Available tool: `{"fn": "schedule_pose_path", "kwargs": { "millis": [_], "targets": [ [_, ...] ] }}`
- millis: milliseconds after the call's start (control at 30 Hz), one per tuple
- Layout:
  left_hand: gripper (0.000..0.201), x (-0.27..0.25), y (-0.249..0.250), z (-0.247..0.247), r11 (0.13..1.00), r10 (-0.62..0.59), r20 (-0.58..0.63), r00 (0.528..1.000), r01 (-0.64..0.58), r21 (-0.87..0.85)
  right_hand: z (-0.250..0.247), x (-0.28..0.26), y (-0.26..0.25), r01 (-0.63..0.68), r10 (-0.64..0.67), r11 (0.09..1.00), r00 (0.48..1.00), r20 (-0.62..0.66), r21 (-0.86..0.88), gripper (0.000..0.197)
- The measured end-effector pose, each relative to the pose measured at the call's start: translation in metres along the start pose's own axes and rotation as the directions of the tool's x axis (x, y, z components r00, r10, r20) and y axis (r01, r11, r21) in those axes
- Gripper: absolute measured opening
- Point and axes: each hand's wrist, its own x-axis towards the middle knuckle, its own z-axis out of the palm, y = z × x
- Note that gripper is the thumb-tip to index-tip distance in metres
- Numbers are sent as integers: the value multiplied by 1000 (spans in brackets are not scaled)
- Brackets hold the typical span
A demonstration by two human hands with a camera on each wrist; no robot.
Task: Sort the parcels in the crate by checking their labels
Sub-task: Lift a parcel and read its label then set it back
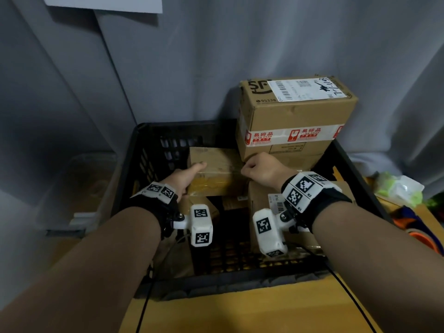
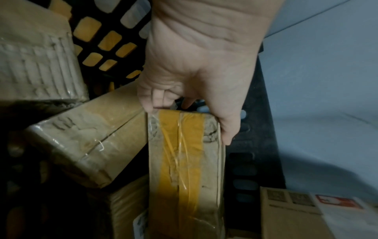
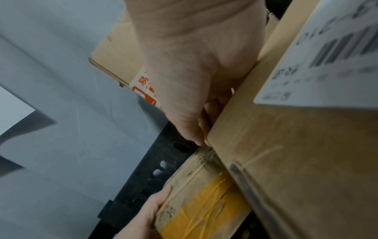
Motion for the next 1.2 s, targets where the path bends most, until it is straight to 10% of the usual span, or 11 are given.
{"fn": "schedule_pose_path", "kwargs": {
  "millis": [100,267,400,633,967,1200],
  "targets": [
    [73,-12,8,-11,996,70,-14,997,-70,-48,1,-1,-2,7,-7,1000,1000,-5,-8,25],
    [90,-26,17,-45,992,121,-89,989,-123,-18,1,-9,-9,2,-1,999,999,-50,37,32],
    [32,-68,26,-54,968,217,-55,975,-222,-117,1,-24,-21,5,18,962,997,-81,274,49],
    [43,-104,22,-56,897,331,36,943,-302,-324,-11,-48,-43,-65,-79,469,990,115,881,50],
    [96,-125,29,-65,902,304,129,944,-242,-358,-36,-71,-37,373,-378,779,921,-98,504,105],
    [38,-130,36,-60,703,459,-52,887,-398,-590,-35,-81,-46,458,-472,736,875,-107,499,77]
  ]
}}
